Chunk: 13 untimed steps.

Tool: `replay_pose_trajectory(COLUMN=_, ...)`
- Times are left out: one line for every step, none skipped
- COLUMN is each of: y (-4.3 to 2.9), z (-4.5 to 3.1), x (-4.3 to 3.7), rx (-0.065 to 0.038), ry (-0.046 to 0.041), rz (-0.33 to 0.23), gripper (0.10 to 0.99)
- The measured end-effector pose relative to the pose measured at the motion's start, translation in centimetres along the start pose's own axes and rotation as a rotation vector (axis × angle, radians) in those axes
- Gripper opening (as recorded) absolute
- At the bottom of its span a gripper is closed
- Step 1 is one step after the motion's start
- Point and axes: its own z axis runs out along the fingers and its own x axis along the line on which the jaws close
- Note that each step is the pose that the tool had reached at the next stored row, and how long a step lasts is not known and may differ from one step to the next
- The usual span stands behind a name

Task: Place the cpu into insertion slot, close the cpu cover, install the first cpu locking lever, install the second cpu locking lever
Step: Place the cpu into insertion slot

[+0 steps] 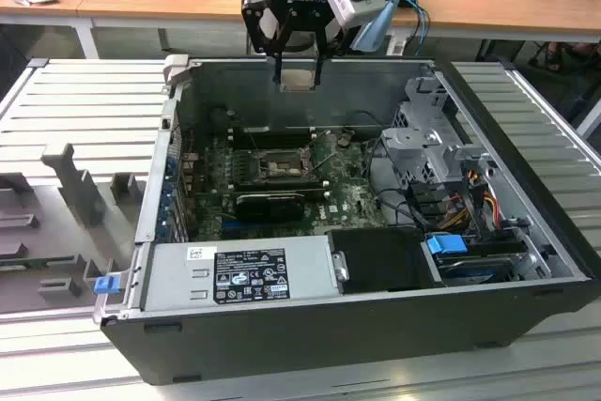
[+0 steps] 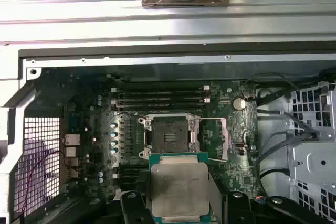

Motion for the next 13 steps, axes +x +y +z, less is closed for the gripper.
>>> replay_pose_trajectory(y=0.0, z=0.0, x=0.0, rx=0.0, ry=-0.001, rz=0.01, gripper=0.529)
replay_pose_trajectory(y=0.0, z=0.02, x=0.04, rx=0.0, ry=-0.003, rz=0.034, gripper=0.529)
replay_pose_trajectory(y=0.0, z=0.02, x=0.06, rx=0.0, ry=-0.0039, rz=0.043, gripper=0.529)
replay_pose_trajectory(y=0.0, z=0.03, x=0.06, rx=0.0, ry=-0.0044, rz=0.05, gripper=0.529)
replay_pose_trajectory(y=-0.01, z=0.03, x=0.07, rx=0.0, ry=-0.0048, rz=0.054, gripper=0.529)
replay_pose_trajectory(y=-0.01, z=0.04, x=0.07, rx=0.0, ry=-0.0048, rz=0.054, gripper=0.529)
replay_pose_trajectory(y=-0.01, z=0.05, x=0.07, rx=0.0, ry=-0.0048, rz=0.054, gripper=0.529)
replay_pose_trajectory(y=-0.01, z=0.06, x=0.07, rx=-0.001, ry=-0.0049, rz=0.054, gripper=0.529)
replay_pose_trajectory(y=-0.01, z=0.08, x=0.07, rx=-0.001, ry=-0.0049, rz=0.054, gripper=0.529)
replay_pose_trajectory(y=-0.01, z=0.09, x=0.07, rx=0.0, ry=-0.0048, rz=0.054, gripper=0.529)
replay_pose_trajectory(y=-0.02, z=0.1, x=0.07, rx=0.0, ry=-0.0049, rz=0.054, gripper=0.529)
replay_pose_trajectory(y=-0.02, z=0.1, x=0.07, rx=0.0, ry=-0.0048, rz=0.054, gripper=0.529)
replay_pose_trajectory(y=-0.01, z=0.1, x=0.06, rx=0.0, ry=-0.0048, rz=0.055, gripper=0.529)
